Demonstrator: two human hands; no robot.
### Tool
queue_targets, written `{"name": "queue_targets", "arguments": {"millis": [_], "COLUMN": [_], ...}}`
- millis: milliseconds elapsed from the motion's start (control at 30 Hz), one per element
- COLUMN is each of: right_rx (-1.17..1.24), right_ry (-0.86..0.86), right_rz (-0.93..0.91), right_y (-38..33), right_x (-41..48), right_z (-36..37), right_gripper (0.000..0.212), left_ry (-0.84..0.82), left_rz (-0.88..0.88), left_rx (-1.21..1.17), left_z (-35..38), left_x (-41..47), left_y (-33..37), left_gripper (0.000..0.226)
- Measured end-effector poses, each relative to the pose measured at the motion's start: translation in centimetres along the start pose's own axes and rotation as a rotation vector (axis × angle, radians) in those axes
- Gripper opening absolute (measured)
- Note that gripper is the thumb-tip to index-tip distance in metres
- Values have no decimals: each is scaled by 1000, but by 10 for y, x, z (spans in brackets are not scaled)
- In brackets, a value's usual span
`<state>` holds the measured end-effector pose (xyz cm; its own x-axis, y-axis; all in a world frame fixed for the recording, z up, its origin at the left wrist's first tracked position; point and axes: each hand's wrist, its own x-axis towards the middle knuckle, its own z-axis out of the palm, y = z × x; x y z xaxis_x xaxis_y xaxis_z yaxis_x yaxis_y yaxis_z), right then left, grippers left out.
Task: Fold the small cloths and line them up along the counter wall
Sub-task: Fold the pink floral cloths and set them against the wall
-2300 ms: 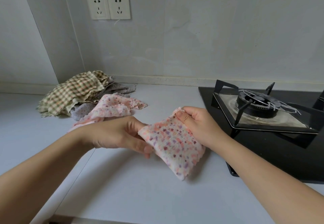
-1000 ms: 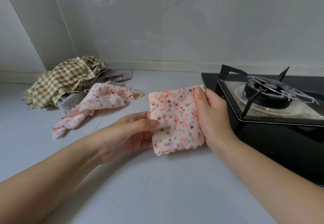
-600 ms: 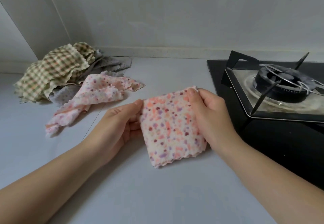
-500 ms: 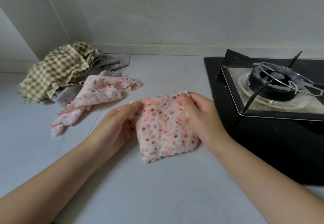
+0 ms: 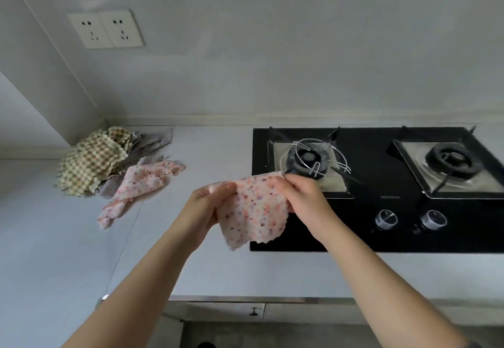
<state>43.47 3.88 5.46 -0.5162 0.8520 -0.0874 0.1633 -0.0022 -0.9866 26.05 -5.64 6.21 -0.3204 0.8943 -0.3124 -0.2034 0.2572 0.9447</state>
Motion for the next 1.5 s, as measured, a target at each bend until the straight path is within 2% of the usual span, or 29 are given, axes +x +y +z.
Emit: {"name": "queue_targets", "arguments": {"millis": [133, 400, 600, 700, 767, 867, 1000, 1167, 1333, 1433, 1500], "right_rx": [108, 146, 200, 267, 336, 419, 376, 326, 40, -205, -334], "right_ry": [33, 123, 272, 348, 420, 374, 389, 596, 708, 776, 784], "right_rz": [88, 192, 248, 279, 348, 420, 486, 436, 456, 376, 307], "right_y": [-22, -24, -10, 4, 16, 33, 47, 64, 99, 126, 142], "right_x": [-58, -148, -158, -154, -145, -129, -115, -102, -74, -47, -26], "right_z": [-88, -239, -336, -386, -421, -481, -565, -662, -735, -783, -823], "right_gripper": [22, 21, 30, 20, 19, 31, 25, 23, 33, 46, 44], "left_ry": [-60, -107, -213, -297, -295, -264, -266, -296, -236, -125, -35], "left_rz": [-20, -137, -222, -241, -235, -251, -272, -310, -242, -168, -98], "left_rx": [-110, -138, -186, -180, -161, -192, -212, -86, 226, 331, 411], "left_z": [95, 269, 368, 416, 449, 503, 584, 691, 793, 853, 894], "left_x": [-39, -71, -47, -26, -8, 24, 64, 106, 149, 182, 207], "left_y": [16, 16, 15, 2, -9, -19, -15, -15, -40, -56, -64], "left_gripper": [28, 25, 33, 34, 29, 22, 15, 18, 21, 27, 32]}}
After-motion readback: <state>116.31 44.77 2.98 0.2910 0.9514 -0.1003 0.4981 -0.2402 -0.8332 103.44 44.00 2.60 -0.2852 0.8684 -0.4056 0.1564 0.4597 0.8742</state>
